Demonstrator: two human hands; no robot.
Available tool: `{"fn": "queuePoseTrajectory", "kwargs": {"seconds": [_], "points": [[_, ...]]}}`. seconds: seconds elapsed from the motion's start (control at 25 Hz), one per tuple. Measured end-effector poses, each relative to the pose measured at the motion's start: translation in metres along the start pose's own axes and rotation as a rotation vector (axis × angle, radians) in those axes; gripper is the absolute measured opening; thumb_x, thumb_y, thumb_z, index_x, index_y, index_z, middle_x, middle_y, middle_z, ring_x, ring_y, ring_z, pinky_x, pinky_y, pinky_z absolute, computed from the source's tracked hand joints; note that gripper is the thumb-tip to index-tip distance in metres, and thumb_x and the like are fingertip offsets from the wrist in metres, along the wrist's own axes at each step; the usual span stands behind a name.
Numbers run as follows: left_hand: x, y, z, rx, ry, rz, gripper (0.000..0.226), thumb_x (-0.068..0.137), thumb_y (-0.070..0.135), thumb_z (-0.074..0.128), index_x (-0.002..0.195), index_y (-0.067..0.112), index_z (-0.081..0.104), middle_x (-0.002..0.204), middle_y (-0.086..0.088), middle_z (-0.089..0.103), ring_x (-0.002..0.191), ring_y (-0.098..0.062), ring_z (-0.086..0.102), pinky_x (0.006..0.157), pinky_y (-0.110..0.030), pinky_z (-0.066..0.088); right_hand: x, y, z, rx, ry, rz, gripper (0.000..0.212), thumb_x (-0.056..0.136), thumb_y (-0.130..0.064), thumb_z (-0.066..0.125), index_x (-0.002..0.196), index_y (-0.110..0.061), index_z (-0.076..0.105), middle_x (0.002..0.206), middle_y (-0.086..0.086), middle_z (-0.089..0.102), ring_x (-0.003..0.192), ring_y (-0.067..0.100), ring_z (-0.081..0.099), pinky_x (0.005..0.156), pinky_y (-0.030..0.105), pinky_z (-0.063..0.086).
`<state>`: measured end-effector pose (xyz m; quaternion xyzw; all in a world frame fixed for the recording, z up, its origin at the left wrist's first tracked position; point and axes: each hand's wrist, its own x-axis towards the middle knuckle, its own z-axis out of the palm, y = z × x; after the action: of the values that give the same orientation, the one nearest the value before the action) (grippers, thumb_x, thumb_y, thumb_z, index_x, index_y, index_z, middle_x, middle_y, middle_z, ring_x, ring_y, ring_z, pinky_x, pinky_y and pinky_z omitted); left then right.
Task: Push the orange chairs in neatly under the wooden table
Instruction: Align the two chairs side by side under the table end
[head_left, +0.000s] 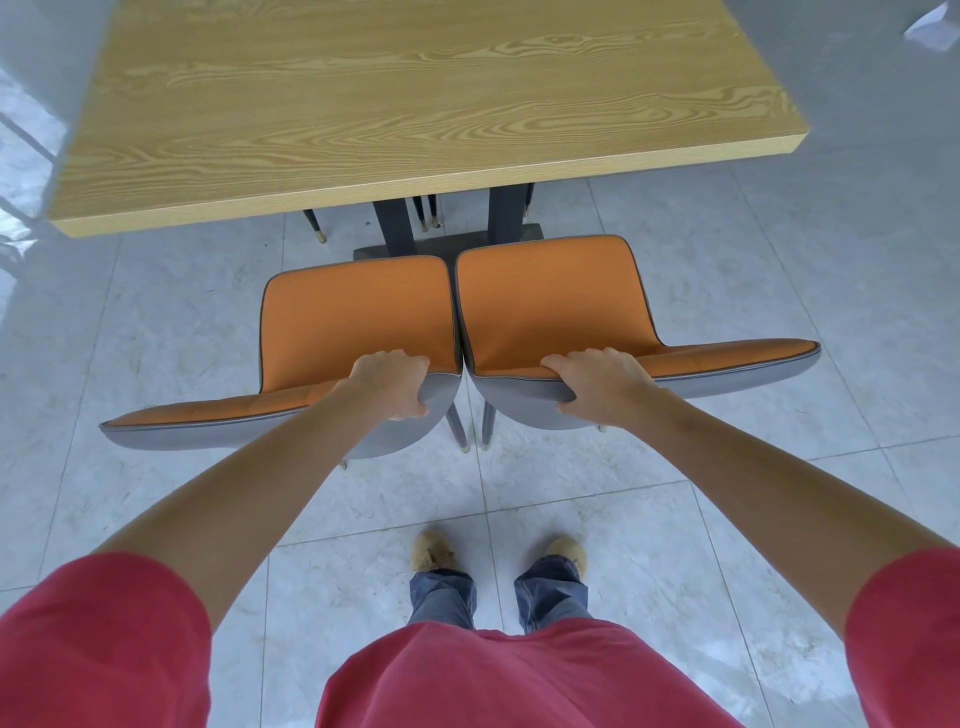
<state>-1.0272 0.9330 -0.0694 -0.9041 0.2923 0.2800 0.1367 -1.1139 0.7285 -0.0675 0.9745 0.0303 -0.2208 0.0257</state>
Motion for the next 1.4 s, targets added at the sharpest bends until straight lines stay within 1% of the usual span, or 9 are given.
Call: {"fn": "queuePoseTrajectory", "kwargs": {"seconds": [0.16, 0.28, 0.52, 0.68, 0.8, 0.92, 1.08, 1.24, 1.4], "points": [[0.000, 0.004, -0.004, -0.145, -0.043, -0.038, 0.057, 0.092, 0.045, 0.048, 0.138, 0.011, 0.042, 0.131, -0.008, 0.056, 0.118, -0.027, 0.054, 0.089, -0.036, 0.046, -0.004, 0.009, -0.004, 0.057, -0.026, -0.103, 0.061, 0.091, -0.042, 0.050, 0.146, -0.023, 0.029, 0.124, 0.004, 0.060, 0.112, 0.023, 0.058, 0.085, 0.032, 0.049], [0.000, 0.013, -0.003, -0.135, -0.037, -0.064, 0.052, 0.095, 0.043, 0.041, 0.137, 0.012, 0.042, 0.128, -0.008, 0.058, 0.115, -0.028, 0.055, 0.083, -0.034, 0.045, -0.008, 0.015, -0.006, 0.096, -0.052, -0.169, 0.066, 0.091, -0.048, 0.049, 0.148, -0.025, 0.024, 0.133, 0.002, 0.055, 0.119, 0.022, 0.053, 0.091, 0.032, 0.046], [0.002, 0.022, -0.001, -0.005, 0.001, -0.166, 0.047, 0.096, 0.035, 0.042, 0.138, 0.014, 0.040, 0.125, -0.008, 0.060, 0.112, -0.029, 0.058, 0.082, -0.035, 0.048, -0.007, 0.035, -0.005, 0.174, -0.084, -0.275, 0.067, 0.092, -0.039, 0.051, 0.149, -0.028, 0.019, 0.144, -0.002, 0.045, 0.126, 0.020, 0.047, 0.095, 0.033, 0.043], [0.004, 0.034, 0.001, 0.045, 0.026, -0.228, 0.046, 0.095, 0.036, 0.043, 0.136, 0.014, 0.042, 0.122, -0.007, 0.061, 0.111, -0.028, 0.058, 0.078, -0.034, 0.045, -0.004, 0.046, -0.002, 0.232, -0.111, -0.319, 0.064, 0.092, -0.044, 0.049, 0.148, -0.029, 0.022, 0.138, -0.001, 0.050, 0.122, 0.022, 0.049, 0.094, 0.036, 0.044], [0.003, 0.038, 0.001, 0.033, 0.022, -0.247, 0.049, 0.094, 0.042, 0.042, 0.136, 0.015, 0.044, 0.125, -0.006, 0.059, 0.115, -0.028, 0.056, 0.086, -0.035, 0.046, -0.004, 0.047, -0.006, 0.349, -0.141, -0.321, 0.051, 0.097, -0.050, 0.031, 0.145, -0.031, 0.031, 0.133, 0.000, 0.057, 0.120, 0.023, 0.052, 0.099, 0.038, 0.043], [0.002, 0.039, 0.000, -0.021, 0.011, -0.237, 0.049, 0.095, 0.044, 0.040, 0.133, 0.015, 0.047, 0.123, -0.007, 0.060, 0.114, -0.027, 0.056, 0.088, -0.036, 0.045, 0.001, 0.043, -0.012, 0.380, -0.205, -0.308, 0.049, 0.100, -0.047, 0.018, 0.145, -0.032, 0.032, 0.144, -0.003, 0.048, 0.130, 0.023, 0.045, 0.108, 0.040, 0.036], [0.006, 0.032, 0.000, -0.072, -0.004, -0.208, 0.042, 0.095, 0.038, 0.042, 0.128, 0.014, 0.051, 0.117, -0.007, 0.063, 0.109, -0.026, 0.059, 0.082, -0.034, 0.046, 0.013, 0.040, -0.013, 0.360, -0.297, -0.296, 0.049, 0.099, -0.051, 0.018, 0.144, -0.037, 0.033, 0.145, -0.005, 0.047, 0.130, 0.022, 0.046, 0.108, 0.040, 0.036], [0.009, 0.023, 0.002, -0.108, -0.012, -0.150, 0.040, 0.095, 0.026, 0.040, 0.133, 0.017, 0.048, 0.115, -0.007, 0.065, 0.105, -0.027, 0.061, 0.079, -0.035, 0.050, 0.031, 0.038, -0.018, 0.398, -0.422, -0.220, 0.052, 0.094, -0.060, 0.020, 0.140, -0.042, 0.037, 0.147, -0.006, 0.044, 0.133, 0.022, 0.041, 0.110, 0.040, 0.032], [0.017, 0.017, -0.001, -0.089, -0.047, -0.120, 0.039, 0.096, 0.028, 0.042, 0.132, 0.017, 0.049, 0.119, -0.007, 0.064, 0.108, -0.027, 0.061, 0.078, -0.034, 0.049, 0.040, 0.026, -0.024, 0.430, -0.534, -0.216, 0.054, 0.095, -0.059, 0.025, 0.140, -0.034, 0.040, 0.150, -0.005, 0.039, 0.137, 0.022, 0.034, 0.114, 0.040, 0.027]]}}
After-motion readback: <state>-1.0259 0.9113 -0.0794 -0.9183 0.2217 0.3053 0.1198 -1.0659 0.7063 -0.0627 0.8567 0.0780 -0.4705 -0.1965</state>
